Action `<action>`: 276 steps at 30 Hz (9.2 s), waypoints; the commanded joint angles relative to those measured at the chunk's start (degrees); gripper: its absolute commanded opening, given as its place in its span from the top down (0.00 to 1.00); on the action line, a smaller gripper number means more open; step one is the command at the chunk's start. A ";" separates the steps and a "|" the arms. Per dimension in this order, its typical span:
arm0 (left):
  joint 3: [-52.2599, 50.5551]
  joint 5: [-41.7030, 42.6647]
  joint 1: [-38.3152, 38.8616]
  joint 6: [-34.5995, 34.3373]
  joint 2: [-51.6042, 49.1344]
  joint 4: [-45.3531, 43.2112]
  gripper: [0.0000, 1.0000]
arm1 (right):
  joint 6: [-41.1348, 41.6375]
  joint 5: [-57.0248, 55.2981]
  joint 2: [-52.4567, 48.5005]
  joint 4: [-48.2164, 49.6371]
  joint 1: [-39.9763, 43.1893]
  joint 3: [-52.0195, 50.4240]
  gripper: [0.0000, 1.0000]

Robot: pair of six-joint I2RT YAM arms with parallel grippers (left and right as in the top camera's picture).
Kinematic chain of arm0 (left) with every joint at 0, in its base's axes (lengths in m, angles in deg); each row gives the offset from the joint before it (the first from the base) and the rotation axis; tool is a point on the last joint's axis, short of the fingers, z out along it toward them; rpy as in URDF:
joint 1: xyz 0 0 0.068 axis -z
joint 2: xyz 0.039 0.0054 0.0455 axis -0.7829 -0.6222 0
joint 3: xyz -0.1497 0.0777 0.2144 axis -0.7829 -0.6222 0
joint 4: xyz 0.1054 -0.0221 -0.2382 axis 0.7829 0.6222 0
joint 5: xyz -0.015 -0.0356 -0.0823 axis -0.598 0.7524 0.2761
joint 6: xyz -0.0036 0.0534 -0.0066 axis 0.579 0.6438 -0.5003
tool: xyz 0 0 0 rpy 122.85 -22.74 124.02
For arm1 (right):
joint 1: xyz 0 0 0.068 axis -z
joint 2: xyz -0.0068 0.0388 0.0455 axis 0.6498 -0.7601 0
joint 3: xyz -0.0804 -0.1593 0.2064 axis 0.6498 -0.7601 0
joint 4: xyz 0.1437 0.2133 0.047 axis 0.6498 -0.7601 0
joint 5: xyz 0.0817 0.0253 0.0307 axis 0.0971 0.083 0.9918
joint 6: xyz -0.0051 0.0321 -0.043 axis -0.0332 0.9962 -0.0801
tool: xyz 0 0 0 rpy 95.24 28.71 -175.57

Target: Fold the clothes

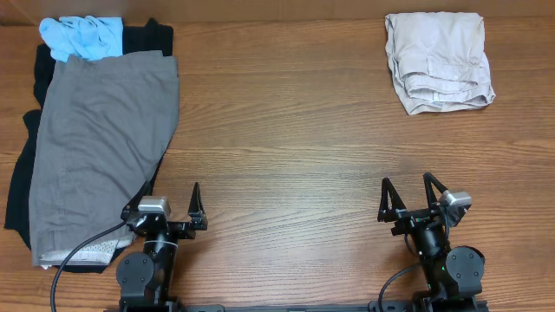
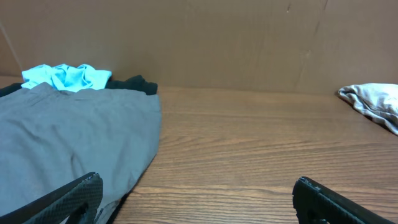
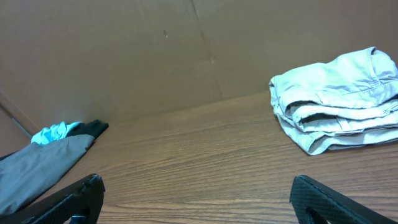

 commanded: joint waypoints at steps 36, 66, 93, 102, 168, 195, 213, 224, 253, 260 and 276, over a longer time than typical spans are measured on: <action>-0.24 -0.09 -0.33 -0.57 0.66 0.09 0.00 | -0.02 -1.20 0.46 2.67 -0.35 -0.59 0.00; 23.87 12.63 -0.24 0.09 -9.27 16.90 0.00 | -0.07 13.09 -16.98 -6.32 -0.35 22.03 0.00; 68.63 17.55 -2.12 5.09 -81.72 45.35 0.11 | -5.84 20.04 -75.93 -39.87 -0.55 65.70 0.00; 68.65 12.02 -23.17 -2.69 -84.52 45.05 0.04 | -6.10 19.85 -80.00 -39.54 -0.55 65.68 0.00; 76.89 47.34 -20.33 -1.55 -88.59 28.44 0.96 | -1.29 21.77 -85.42 -43.17 2.32 76.32 0.00; 76.91 16.83 42.69 -1.40 -109.55 6.08 0.08 | -6.71 20.48 -85.37 -73.05 25.14 110.05 0.00; 88.08 15.80 18.86 -1.53 -79.10 35.17 0.00 | -8.50 18.71 -88.46 -75.08 18.49 109.90 0.00; 86.12 8.13 5.01 -4.72 -78.14 50.93 0.00 | -1.18 11.39 -102.55 -72.06 -1.75 109.90 0.00; 84.39 5.40 -0.24 -5.79 -90.62 51.58 0.00 | 13.84 -15.91 -123.49 -63.58 -25.29 107.54 0.49; 84.39 5.40 -0.24 -5.77 -90.62 51.58 0.00 | 14.25 -17.53 -123.49 -65.05 -24.96 105.88 0.81; 84.39 5.40 -0.24 -4.13 -90.62 52.94 0.00 | 16.11 -10.82 -122.90 -89.20 -26.12 105.90 0.96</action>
